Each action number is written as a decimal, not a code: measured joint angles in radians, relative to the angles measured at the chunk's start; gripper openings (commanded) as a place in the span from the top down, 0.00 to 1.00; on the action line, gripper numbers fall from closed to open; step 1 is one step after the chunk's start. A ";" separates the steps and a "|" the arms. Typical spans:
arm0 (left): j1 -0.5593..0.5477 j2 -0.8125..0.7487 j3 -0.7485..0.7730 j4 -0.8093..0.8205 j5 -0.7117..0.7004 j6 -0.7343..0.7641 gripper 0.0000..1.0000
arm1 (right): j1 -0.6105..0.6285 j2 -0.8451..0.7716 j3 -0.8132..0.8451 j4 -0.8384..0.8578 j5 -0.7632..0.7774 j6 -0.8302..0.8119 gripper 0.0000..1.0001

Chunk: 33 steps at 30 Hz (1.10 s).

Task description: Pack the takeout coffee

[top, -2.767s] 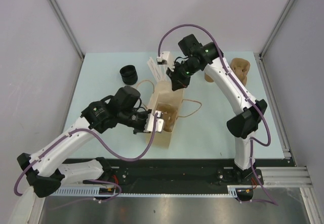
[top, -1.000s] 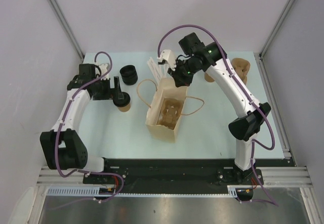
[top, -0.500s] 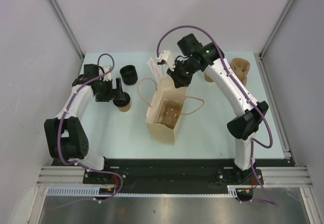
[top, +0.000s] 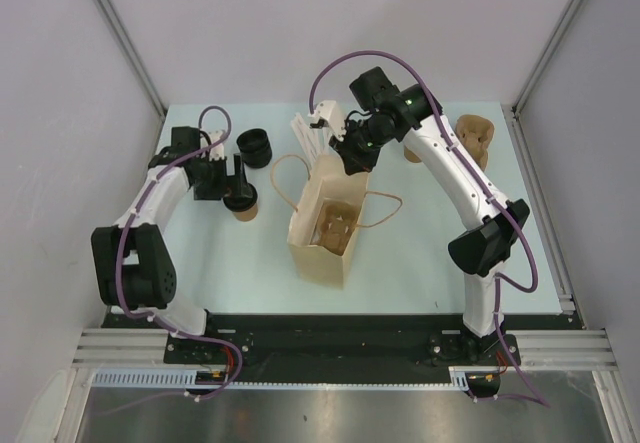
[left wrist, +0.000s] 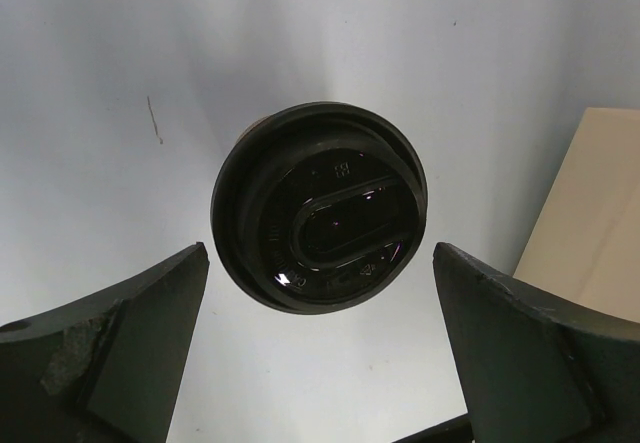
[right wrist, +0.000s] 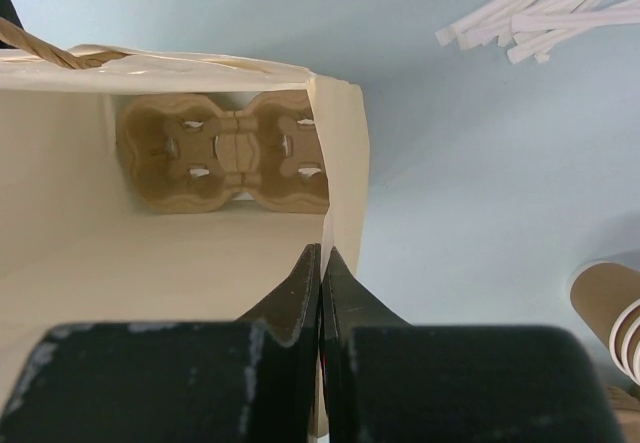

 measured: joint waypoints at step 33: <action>-0.018 0.077 0.003 0.040 0.010 0.000 0.20 | -0.016 0.007 -0.006 0.000 -0.019 0.000 1.00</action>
